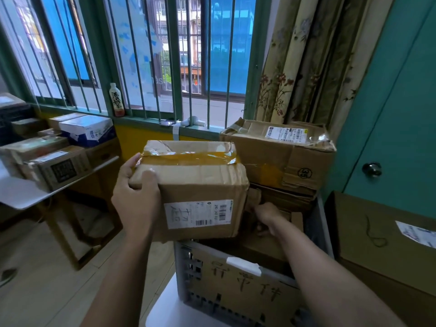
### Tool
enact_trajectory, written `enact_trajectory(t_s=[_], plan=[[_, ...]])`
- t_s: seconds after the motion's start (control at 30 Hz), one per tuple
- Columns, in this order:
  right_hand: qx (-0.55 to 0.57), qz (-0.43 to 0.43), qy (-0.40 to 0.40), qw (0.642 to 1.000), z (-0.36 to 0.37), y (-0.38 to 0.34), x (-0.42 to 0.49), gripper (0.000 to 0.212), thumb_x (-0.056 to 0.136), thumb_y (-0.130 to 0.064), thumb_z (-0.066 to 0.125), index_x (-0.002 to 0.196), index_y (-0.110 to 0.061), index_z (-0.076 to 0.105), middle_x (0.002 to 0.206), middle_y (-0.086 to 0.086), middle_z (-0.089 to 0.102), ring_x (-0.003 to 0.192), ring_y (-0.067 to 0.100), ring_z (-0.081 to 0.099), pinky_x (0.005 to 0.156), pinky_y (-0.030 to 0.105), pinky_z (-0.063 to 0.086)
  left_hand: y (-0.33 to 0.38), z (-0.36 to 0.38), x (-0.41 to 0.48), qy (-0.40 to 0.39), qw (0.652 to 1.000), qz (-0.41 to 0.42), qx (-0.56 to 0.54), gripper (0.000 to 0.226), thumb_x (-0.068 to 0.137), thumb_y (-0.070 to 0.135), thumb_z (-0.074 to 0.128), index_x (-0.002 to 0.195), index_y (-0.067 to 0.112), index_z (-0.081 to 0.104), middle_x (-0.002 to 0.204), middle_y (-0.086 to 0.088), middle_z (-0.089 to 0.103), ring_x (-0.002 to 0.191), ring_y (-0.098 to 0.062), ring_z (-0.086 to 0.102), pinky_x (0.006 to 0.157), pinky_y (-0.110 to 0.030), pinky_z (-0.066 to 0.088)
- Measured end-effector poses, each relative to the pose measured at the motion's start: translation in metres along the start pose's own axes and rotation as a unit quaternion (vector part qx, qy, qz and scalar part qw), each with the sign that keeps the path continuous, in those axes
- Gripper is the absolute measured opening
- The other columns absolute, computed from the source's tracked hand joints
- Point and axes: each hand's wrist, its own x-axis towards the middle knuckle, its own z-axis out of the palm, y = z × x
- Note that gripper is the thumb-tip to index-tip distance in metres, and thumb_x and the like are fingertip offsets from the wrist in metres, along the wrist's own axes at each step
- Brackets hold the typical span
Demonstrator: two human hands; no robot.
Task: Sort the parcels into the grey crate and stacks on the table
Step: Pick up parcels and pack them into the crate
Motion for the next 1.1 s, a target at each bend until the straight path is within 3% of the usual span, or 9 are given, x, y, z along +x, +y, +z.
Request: enact_trajectory(t_s=[0.13,0.23,0.43,0.53,0.67,0.8,0.9,1.0,1.1], plan=[[-0.029,-0.037,0.111,0.993,-0.029,0.008,-0.016,0.032,0.098,-0.028,0.048,0.077,-0.01,0.064,0.062,0.007,0.06,0.052,0.021,0.054,0.049,0.024,0.038,-0.003,0.009,-0.005,0.003,0.999,-0.006,-0.046,0.034,0.096,0.018,0.056,0.127,0.028,0.064,0.113,0.017,0.055,0.104,0.003,0.05,0.077,-0.013,0.038],[-0.096,-0.087,0.198,0.972,-0.051,0.014,-0.033,0.033,0.094,-0.03,0.051,0.071,-0.011,0.066,0.07,0.007,0.064,0.066,0.024,0.059,0.061,0.029,0.042,-0.005,0.017,-0.007,0.006,0.998,-0.006,-0.056,0.029,0.094,0.018,0.058,0.12,0.025,0.068,0.103,0.026,0.055,0.094,0.022,0.048,0.076,-0.004,0.036],[-0.25,-0.128,0.334,0.9,-0.083,0.006,-0.081,0.045,0.098,-0.036,0.046,0.058,-0.017,0.05,0.063,0.001,0.054,0.058,0.019,0.051,0.055,0.027,0.035,-0.002,0.037,-0.014,-0.019,0.998,0.032,-0.043,0.025,0.092,0.015,0.058,0.111,0.025,0.07,0.104,0.009,0.064,0.094,-0.002,0.056,0.082,-0.017,0.045],[-0.287,-0.129,0.378,0.871,-0.102,0.001,-0.106,0.047,0.1,-0.039,0.04,0.061,-0.015,0.051,0.061,0.001,0.048,0.06,0.02,0.048,0.054,0.027,0.032,0.0,0.05,-0.023,-0.04,0.997,0.049,-0.039,0.024,0.092,0.014,0.057,0.108,0.026,0.07,0.101,0.007,0.067,0.093,-0.005,0.058,0.075,-0.011,0.045],[-0.269,-0.131,0.446,0.844,-0.129,0.005,-0.131,0.052,0.1,-0.044,0.039,0.065,-0.009,0.057,0.061,0.007,0.054,0.059,0.023,0.052,0.058,0.032,0.043,-0.001,0.065,-0.036,-0.079,0.994,0.07,-0.03,0.023,0.09,0.019,0.056,0.104,0.031,0.07,0.093,0.017,0.066,0.084,-0.002,0.059,0.071,-0.014,0.045],[-0.185,-0.19,0.502,0.823,-0.147,0.005,-0.165,0.058,0.101,-0.04,0.039,0.053,-0.01,0.047,0.05,0.008,0.046,0.049,0.025,0.044,0.051,0.028,0.027,-0.008,0.081,-0.051,-0.132,0.988,0.076,-0.014,0.024,0.095,0.018,0.054,0.109,0.026,0.072,0.097,0.012,0.067,0.088,0.001,0.059,0.067,-0.011,0.042],[-0.065,-0.232,0.464,0.853,-0.151,0.0,-0.175,0.059,0.101,-0.039,0.045,0.051,-0.008,0.04,0.048,0.006,0.043,0.047,0.026,0.04,0.05,0.029,0.023,-0.008,0.092,-0.057,-0.15,0.985,0.084,-0.001,0.023,0.098,0.019,0.052,0.111,0.023,0.07,0.097,0.011,0.066,0.089,0.002,0.058,0.068,-0.013,0.04],[0.125,-0.202,0.338,0.911,-0.147,-0.004,-0.165,0.045,0.098,-0.04,0.056,0.063,-0.013,0.047,0.056,0.007,0.044,0.051,0.021,0.043,0.052,0.03,0.029,-0.011,0.097,-0.058,-0.173,0.983,0.051,-0.018,0.021,0.102,0.018,0.049,0.113,0.022,0.067,0.093,0.022,0.058,0.085,0.018,0.053,0.064,-0.002,0.038],[0.204,-0.15,0.228,0.94,-0.132,-0.006,-0.15,0.035,0.095,-0.042,0.06,0.076,-0.012,0.056,0.059,0.005,0.048,0.043,0.015,0.043,0.046,0.024,0.034,-0.019,0.096,-0.062,-0.208,0.977,-0.009,-0.038,0.03,0.108,0.029,0.037,0.124,0.025,0.062,0.104,0.013,0.059,0.094,0.006,0.052,0.073,-0.011,0.038]])
